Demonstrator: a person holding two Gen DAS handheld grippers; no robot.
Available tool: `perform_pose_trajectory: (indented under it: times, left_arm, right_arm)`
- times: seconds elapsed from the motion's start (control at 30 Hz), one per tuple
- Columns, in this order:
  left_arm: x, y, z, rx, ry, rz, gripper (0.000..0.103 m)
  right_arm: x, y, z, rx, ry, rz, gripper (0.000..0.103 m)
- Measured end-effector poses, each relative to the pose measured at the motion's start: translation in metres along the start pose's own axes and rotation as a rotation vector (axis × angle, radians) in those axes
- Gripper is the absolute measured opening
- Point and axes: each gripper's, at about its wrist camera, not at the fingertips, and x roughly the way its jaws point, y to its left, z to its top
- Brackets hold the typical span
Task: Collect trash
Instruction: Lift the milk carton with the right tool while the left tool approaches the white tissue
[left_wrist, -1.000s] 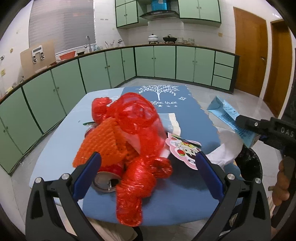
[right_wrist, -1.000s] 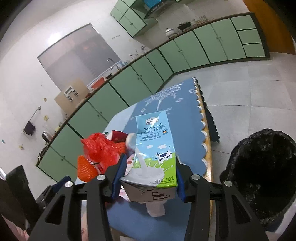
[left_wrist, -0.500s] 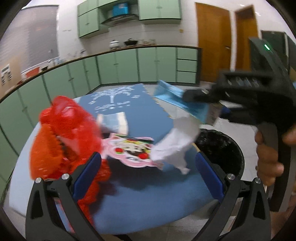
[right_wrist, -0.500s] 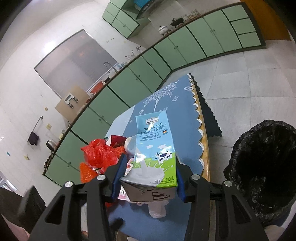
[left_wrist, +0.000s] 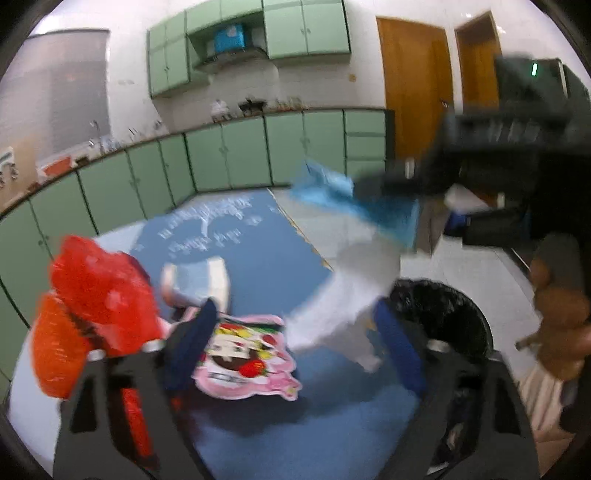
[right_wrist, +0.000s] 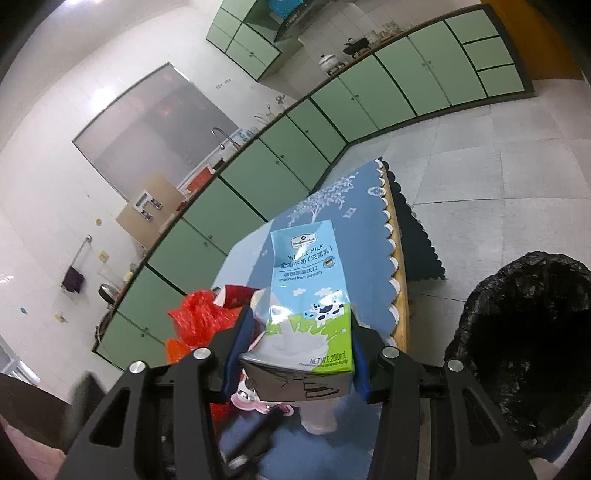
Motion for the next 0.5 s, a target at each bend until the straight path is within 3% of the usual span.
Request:
perform_pose_trajectory:
  times: [0.1,0.2,0.33,0.43,0.5]
  left_arm:
    - [0.016,-0.004,-0.002,0.004,0.016,-0.003,0.068]
    - [0.023,-0.004,0.001,0.011,0.007,0.0,0.052]
    - [0.026,-0.001,0.001,-0.003,0.02,-0.048,0.007]
    - [0.024,0.0,-0.001,-0.004,0.019,-0.046,0.004]
    - [0.023,0.002,-0.001,-0.017,0.033,-0.05,0.009]
  right_arm:
    - [0.002,-0.006,0.003,0.013,0.002,0.003,0.047]
    - [0.004,-0.012,0.002,0.027,0.008,0.001,0.047]
    - [0.007,-0.016,0.0,0.029,0.019,-0.001,0.047]
    - [0.009,-0.016,-0.001,0.027,0.027,0.001,0.047]
    - [0.011,-0.018,-0.001,0.035,0.032,0.007,0.047]
